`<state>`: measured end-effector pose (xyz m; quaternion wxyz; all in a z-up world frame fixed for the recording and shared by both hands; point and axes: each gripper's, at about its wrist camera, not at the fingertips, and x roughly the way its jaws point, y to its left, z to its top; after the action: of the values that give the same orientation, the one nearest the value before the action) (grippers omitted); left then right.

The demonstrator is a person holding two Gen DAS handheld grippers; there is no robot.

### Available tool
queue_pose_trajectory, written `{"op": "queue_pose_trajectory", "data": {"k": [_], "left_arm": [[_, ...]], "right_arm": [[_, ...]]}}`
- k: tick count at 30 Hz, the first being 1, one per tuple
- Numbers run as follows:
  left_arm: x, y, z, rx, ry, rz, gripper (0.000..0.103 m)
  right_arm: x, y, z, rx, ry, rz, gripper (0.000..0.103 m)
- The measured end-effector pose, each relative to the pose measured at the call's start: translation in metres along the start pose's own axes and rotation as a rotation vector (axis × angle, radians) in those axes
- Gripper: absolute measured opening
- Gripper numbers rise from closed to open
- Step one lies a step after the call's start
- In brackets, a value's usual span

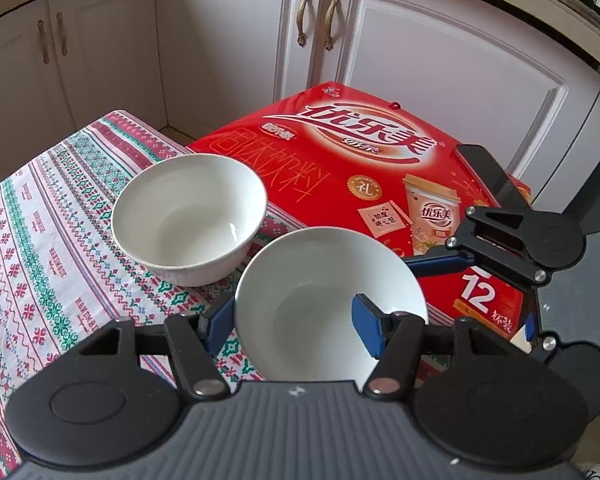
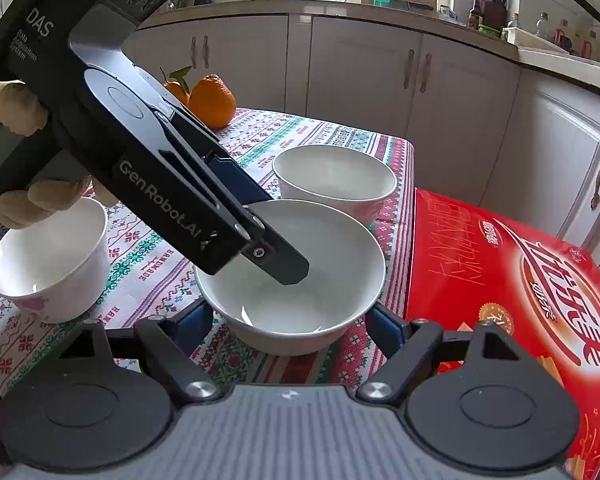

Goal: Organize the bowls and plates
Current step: 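Lift the white bowl with both grippers and lower it into the other bowl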

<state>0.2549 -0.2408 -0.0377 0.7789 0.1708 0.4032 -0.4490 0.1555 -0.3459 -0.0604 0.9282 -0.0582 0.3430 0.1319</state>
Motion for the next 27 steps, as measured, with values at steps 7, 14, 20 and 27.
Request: {"op": "queue_pose_trajectory", "data": {"k": [7, 14, 20, 27], "left_arm": [[-0.016, -0.006, -0.002, 0.007, -0.015, 0.005, 0.062], [-0.039, -0.011, -0.006, 0.009, -0.041, 0.019, 0.062], [-0.063, -0.014, -0.012, 0.003, -0.07, 0.034, 0.062], [-0.088, -0.013, -0.027, -0.022, -0.095, 0.068, 0.062]], "right_arm": [[-0.015, 0.008, 0.007, -0.023, -0.015, -0.002, 0.087], [-0.032, 0.016, 0.014, -0.018, -0.031, 0.03, 0.087], [-0.046, 0.031, 0.019, -0.045, -0.052, 0.038, 0.087], [-0.057, 0.051, 0.026, -0.076, -0.07, 0.068, 0.087]]}}
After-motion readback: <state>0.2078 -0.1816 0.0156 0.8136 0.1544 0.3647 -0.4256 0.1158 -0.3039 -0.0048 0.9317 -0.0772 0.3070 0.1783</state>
